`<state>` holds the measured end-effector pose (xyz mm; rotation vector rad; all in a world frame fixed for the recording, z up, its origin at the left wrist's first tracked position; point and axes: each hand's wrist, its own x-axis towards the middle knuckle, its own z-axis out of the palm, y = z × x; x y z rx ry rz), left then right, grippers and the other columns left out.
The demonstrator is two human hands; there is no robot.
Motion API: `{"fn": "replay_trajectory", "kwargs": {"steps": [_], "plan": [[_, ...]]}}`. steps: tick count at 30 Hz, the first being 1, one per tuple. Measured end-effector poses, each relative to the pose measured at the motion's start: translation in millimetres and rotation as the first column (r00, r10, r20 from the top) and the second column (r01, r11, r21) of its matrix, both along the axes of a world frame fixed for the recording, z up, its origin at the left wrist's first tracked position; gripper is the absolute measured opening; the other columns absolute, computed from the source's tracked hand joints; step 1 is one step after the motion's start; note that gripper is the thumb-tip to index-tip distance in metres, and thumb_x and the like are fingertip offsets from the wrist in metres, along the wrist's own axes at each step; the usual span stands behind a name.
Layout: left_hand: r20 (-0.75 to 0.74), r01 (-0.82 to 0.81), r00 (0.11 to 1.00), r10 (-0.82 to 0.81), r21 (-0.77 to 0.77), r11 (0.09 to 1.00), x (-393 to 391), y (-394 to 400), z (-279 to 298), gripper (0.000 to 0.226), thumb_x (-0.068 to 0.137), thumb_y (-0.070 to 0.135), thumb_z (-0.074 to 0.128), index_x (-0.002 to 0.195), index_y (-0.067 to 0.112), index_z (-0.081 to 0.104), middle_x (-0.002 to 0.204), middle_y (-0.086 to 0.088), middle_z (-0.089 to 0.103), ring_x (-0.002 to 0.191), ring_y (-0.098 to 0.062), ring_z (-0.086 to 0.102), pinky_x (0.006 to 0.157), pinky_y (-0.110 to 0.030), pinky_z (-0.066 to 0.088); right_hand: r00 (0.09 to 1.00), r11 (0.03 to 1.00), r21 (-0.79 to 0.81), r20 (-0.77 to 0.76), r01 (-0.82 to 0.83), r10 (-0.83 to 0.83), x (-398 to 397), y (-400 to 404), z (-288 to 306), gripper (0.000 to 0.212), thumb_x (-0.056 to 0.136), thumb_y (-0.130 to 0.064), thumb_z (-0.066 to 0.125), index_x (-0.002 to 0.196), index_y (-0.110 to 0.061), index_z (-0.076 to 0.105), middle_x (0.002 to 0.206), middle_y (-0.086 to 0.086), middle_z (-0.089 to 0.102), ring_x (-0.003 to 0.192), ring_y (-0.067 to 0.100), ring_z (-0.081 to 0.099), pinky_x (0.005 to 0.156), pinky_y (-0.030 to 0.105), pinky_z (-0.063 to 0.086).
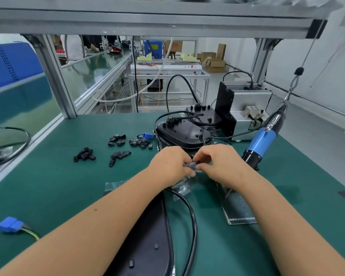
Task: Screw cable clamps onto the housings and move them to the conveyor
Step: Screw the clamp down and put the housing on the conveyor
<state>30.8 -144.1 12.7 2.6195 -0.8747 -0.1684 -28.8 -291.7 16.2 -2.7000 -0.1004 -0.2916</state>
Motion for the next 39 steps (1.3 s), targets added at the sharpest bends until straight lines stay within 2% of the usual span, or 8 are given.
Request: {"fn": "replay_trajectory", "kwargs": {"steps": [5,12,19,29,31,33,35,39], "plan": [[0.017,-0.011,1.0,0.011,0.01,1.0,0,-1,1,0.042,0.082,0.033,0.073,0.054,0.028,0.044,0.055,0.007,0.043,0.061,-0.016,0.044,0.062,-0.026,0.038,1.0,0.998,0.064,-0.024,0.009,-0.007,1,-3,4,0.011,0.083,-0.018,0.069,0.086,-0.027,0.072,0.073,-0.02,0.061,0.074,-0.005,0.057,0.067,0.005,0.038],[0.018,-0.007,1.0,0.008,-0.022,1.0,2,0,-1,0.019,0.083,0.033,0.073,0.09,0.015,0.073,0.059,0.007,0.046,0.069,-0.019,0.049,0.064,-0.026,0.04,0.997,0.998,-0.026,0.046,0.064,-0.063,0,5,3,0.014,0.082,-0.016,0.064,0.079,-0.03,0.066,0.064,-0.02,0.055,0.075,0.007,0.056,0.066,0.023,0.041],[0.011,-0.025,1.0,0.025,-0.038,0.999,3,0,-4,0.023,0.083,0.033,0.072,0.081,0.01,0.07,0.06,0.003,0.051,0.065,-0.018,0.049,0.06,-0.027,0.039,0.991,0.995,-0.035,0.102,0.091,-0.087,-4,9,-2,0.014,0.083,-0.014,0.062,0.079,-0.028,0.06,0.073,-0.008,0.068,0.076,0.015,0.059,0.069,0.031,0.05],[0.012,-0.029,0.999,0.03,-0.03,0.999,3,1,-4,0.026,0.081,0.037,0.074,0.076,0.012,0.071,0.059,0.002,0.05,0.059,-0.016,0.046,0.059,-0.026,0.038,0.991,0.997,-0.043,0.116,0.064,-0.059,-14,9,-1,0.007,0.086,-0.02,0.062,0.082,-0.025,0.06,0.09,-0.008,0.059,0.086,0.013,0.056,0.079,0.032,0.048],[0.002,-0.033,0.999,0.033,-0.019,0.999,1,2,-2,0.031,0.078,0.04,0.076,0.072,0.011,0.065,0.058,0.002,0.043,0.061,-0.019,0.043,0.06,-0.027,0.038,0.981,0.995,0.06,0.173,0.078,-0.087,-20,11,3,0.009,0.085,-0.016,0.064,0.08,-0.023,0.062,0.086,-0.008,0.059,0.081,0.009,0.056,0.076,0.026,0.046],[-0.04,-0.02,0.999,0.018,-0.036,0.999,-2,8,5,0.043,0.073,0.046,0.078,0.105,0.019,0.072,0.073,0.005,0.058,0.075,-0.017,0.054,0.069,-0.026,0.042,0.975,0.962,0.259,0.171,0.092,-0.139,-27,15,11,0.01,0.084,-0.013,0.066,0.077,-0.02,0.066,0.074,-0.008,0.065,0.07,0.006,0.059,0.069,0.021,0.048],[-0.084,0.007,0.996,-0.012,-0.056,0.998,-3,23,20,0.072,0.068,0.051,0.08,0.131,0.025,0.059,0.105,0.005,0.067,0.098,-0.013,0.06,0.081,-0.022,0.041,0.989,0.874,0.481,0.077,0.071,-0.123,-36,23,22,0.011,0.084,-0.01,0.067,0.076,-0.017,0.07,0.067,-0.001,0.069,0.061,0.006,0.061,0.06,0.019,0.051],[-0.061,-0.067,0.997,0.057,-0.187,0.98,-1,79,46,0.063,0.072,0.046,0.079,0.129,0.027,0.061,0.111,0.007,0.068,0.096,-0.007,0.062,0.089,-0.021,0.044,0.991,0.754,0.657,-0.1,-0.005,0.094,-51,52,38,0.014,0.085,-0.01,0.067,0.073,-0.017,0.07,0.065,0.001,0.069,0.057,0.006,0.059,0.05,0.016,0.046]]}}
